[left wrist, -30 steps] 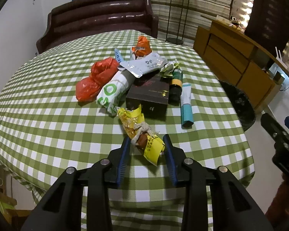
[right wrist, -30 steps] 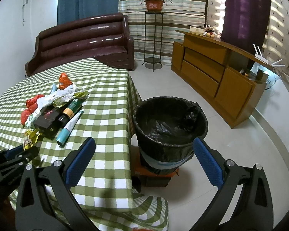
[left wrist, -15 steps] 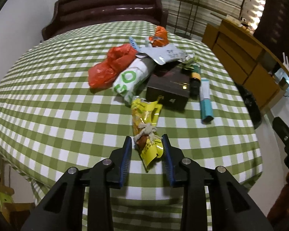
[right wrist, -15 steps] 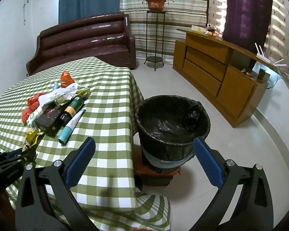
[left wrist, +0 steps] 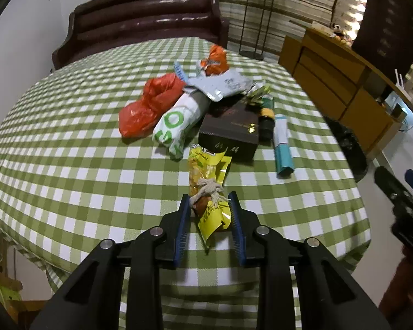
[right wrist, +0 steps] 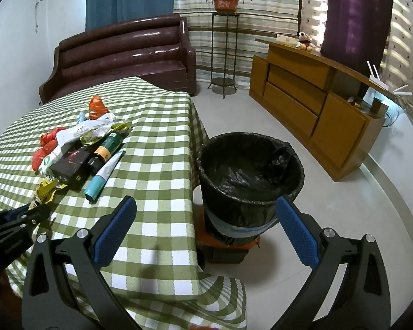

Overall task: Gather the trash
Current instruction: 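Grasp the blue-and-white tube with the right tool while the left tool holds the yellow wrapper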

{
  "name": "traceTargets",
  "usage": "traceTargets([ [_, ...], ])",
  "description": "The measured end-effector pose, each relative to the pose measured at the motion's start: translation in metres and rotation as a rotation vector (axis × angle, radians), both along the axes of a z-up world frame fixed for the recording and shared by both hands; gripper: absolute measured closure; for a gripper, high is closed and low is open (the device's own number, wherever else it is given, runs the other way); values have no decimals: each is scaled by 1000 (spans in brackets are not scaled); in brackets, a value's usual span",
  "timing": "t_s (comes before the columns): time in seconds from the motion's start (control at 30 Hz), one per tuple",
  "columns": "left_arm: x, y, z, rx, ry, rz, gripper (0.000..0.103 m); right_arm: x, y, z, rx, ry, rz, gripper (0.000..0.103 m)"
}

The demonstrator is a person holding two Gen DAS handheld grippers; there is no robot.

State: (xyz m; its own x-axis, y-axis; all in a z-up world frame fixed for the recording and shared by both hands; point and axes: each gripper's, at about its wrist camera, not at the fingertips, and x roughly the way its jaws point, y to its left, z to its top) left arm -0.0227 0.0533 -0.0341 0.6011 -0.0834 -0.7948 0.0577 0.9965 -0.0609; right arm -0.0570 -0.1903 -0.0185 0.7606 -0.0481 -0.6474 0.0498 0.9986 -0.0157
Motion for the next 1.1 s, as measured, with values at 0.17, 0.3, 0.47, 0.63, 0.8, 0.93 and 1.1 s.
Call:
traceTargets([
  [0.17, -10, 3, 13, 12, -58, -8, 74, 0, 4, 0, -1, 4, 7, 5],
  [0.3, -10, 11, 23, 15, -98, 14, 74, 4, 10, 0, 1, 12, 13, 6],
  [0.47, -2, 25, 30, 17, -134, 50, 74, 13, 24, -2, 13, 38, 33, 21],
  [0.63, 16, 48, 32, 36, -167, 104, 74, 28, 42, -6, 48, 74, 63, 36],
  [0.8, 32, 74, 29, 59, -170, 150, 74, 43, 63, -8, 68, 92, 91, 44],
  [0.93, 42, 94, 24, 75, -162, 176, 74, 55, 78, -12, 76, 115, 106, 48],
  [1.1, 48, 112, 13, 77, -131, 196, 74, 67, 94, -18, 60, 138, 121, 51],
])
